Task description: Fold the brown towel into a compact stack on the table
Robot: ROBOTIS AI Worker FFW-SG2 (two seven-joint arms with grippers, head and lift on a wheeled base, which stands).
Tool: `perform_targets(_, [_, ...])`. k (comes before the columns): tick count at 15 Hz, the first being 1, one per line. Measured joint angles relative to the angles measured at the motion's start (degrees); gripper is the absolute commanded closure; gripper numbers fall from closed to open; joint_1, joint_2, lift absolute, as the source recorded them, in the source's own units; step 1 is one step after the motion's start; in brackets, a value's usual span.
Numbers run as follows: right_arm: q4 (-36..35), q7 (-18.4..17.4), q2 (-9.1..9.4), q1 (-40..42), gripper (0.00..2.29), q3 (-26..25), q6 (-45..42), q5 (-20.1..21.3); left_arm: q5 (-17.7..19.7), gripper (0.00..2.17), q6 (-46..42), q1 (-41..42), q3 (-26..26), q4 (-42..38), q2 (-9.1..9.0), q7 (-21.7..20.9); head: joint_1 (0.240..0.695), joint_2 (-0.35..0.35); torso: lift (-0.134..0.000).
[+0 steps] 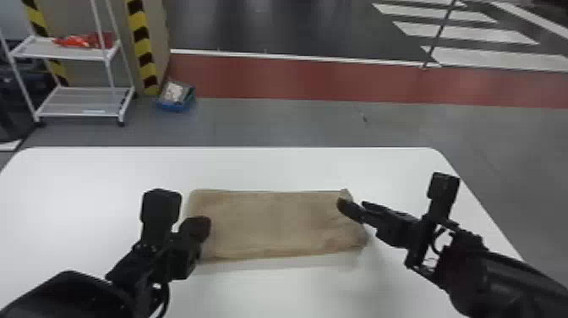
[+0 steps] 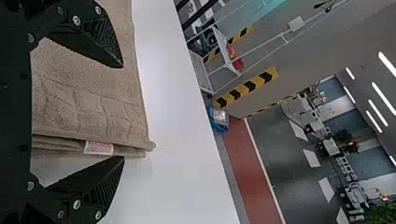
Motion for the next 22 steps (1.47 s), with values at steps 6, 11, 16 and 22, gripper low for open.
perform_targets(6, [0.3,-2.0,0.25,-0.5,0.34,1.9,-0.2,5.9,-0.1,1.85,-0.1,-1.0,-0.3,1.5,-0.17,-0.2,0.695,-0.15,-0.125])
perform_targets(11, [2.4,-2.0,0.37,-2.7,0.47,2.7,3.0,9.7,-0.1,1.85,-0.4,-1.6,-0.3,2.4,-0.41,-0.4,0.695,-0.151,-0.125])
perform_targets(16, [2.5,-1.9,0.45,-2.8,0.69,3.2,6.2,11.1,0.0,1.85,-0.7,-2.2,-0.4,2.9,-0.49,-0.4,0.695,-0.149,-0.125])
perform_targets(22, [2.1,-0.5,0.48,-3.3,1.12,3.1,9.4,10.1,-0.1,1.85,-0.6,-2.3,-0.6,2.9,-0.54,-0.4,0.695,-0.141,-0.125])
